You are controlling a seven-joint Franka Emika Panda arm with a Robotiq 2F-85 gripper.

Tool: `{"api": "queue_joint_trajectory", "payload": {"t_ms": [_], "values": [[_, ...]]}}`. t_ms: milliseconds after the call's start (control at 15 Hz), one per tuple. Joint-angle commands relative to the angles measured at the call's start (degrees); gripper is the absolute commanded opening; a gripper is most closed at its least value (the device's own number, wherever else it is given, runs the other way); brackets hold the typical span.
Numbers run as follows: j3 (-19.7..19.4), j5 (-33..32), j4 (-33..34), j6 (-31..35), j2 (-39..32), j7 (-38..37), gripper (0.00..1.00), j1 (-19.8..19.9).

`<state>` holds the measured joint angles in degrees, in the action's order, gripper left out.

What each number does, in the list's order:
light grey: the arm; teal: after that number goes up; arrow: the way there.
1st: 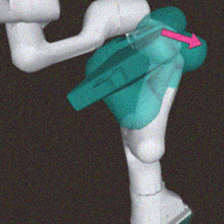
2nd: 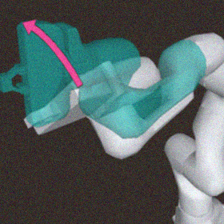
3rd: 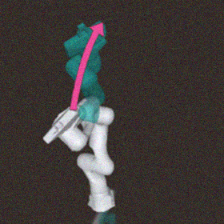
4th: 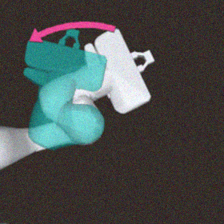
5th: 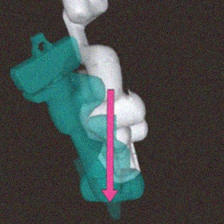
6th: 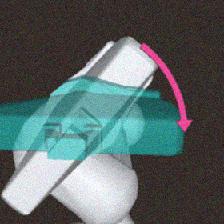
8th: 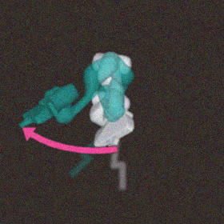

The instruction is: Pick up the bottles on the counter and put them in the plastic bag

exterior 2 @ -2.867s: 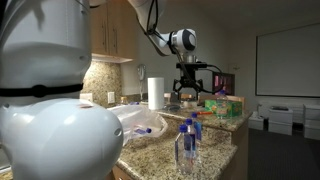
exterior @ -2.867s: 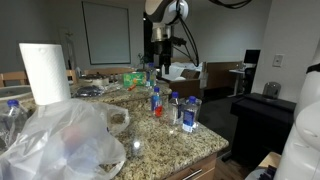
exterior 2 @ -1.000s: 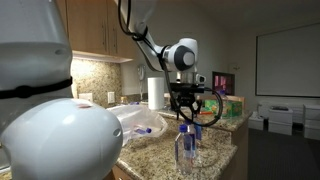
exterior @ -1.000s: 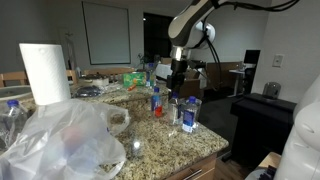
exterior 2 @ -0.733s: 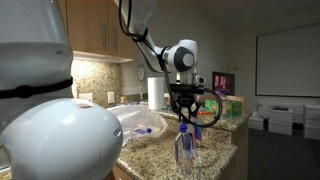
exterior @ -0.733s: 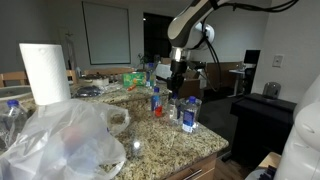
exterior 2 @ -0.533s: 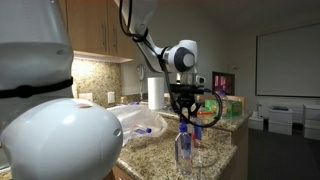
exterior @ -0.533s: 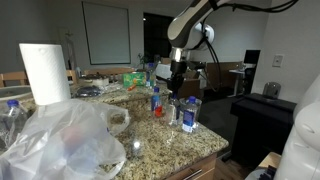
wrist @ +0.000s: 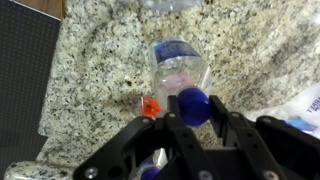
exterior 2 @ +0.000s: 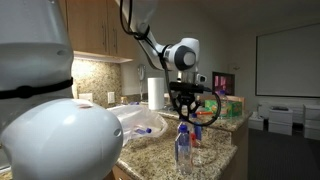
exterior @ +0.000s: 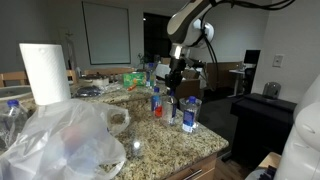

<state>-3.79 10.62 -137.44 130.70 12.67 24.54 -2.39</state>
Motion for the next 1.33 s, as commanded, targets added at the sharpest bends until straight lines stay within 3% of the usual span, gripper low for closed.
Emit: {"api": "queue_joint_trajectory", "payload": {"t_ms": [0,267,533,1267], "values": [[-2.7,8.4,5.4,-4.6,0.0,4.8,0.1,-0.9],[-4.5,18.9,9.7,-13.3,-1.5,10.0,0.1,-1.2],[-3.4,28.4,11.9,-21.1,-3.5,11.5,0.1,-1.1],[6.5,41.5,10.2,-17.9,-16.3,12.4,0.1,-2.8]]}}
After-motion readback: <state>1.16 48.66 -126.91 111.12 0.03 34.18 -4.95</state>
